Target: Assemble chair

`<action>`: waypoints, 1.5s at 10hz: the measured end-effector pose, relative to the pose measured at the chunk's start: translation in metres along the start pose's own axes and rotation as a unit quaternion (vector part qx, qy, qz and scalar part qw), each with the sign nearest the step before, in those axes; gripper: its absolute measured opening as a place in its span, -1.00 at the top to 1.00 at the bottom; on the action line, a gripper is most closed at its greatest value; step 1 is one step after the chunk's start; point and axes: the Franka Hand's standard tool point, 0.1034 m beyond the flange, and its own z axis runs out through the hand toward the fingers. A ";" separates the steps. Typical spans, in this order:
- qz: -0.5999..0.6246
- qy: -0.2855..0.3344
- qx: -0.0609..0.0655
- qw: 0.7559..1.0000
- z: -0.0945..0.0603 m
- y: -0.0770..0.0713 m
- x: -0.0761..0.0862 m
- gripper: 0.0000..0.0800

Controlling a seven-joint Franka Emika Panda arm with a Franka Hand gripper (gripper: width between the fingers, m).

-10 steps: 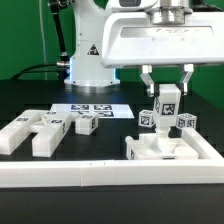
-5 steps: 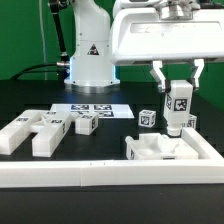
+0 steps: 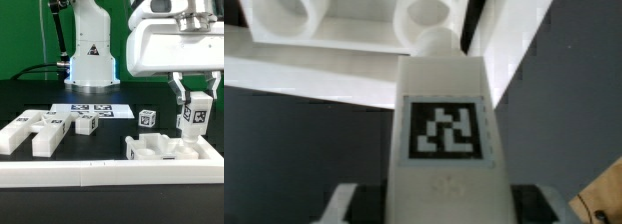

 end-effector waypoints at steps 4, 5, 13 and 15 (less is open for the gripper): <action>-0.002 -0.004 -0.001 1.000 0.004 0.004 -0.004 0.27; -0.002 -0.006 -0.002 1.000 0.007 0.005 -0.006 0.27; -0.007 -0.002 -0.003 1.000 0.018 0.002 -0.015 0.27; -0.009 0.022 -0.005 1.000 0.019 0.001 -0.019 0.27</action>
Offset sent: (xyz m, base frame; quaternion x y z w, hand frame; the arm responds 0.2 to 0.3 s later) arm 0.0039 -0.0066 -0.0097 0.0081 0.0121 -0.0127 0.9998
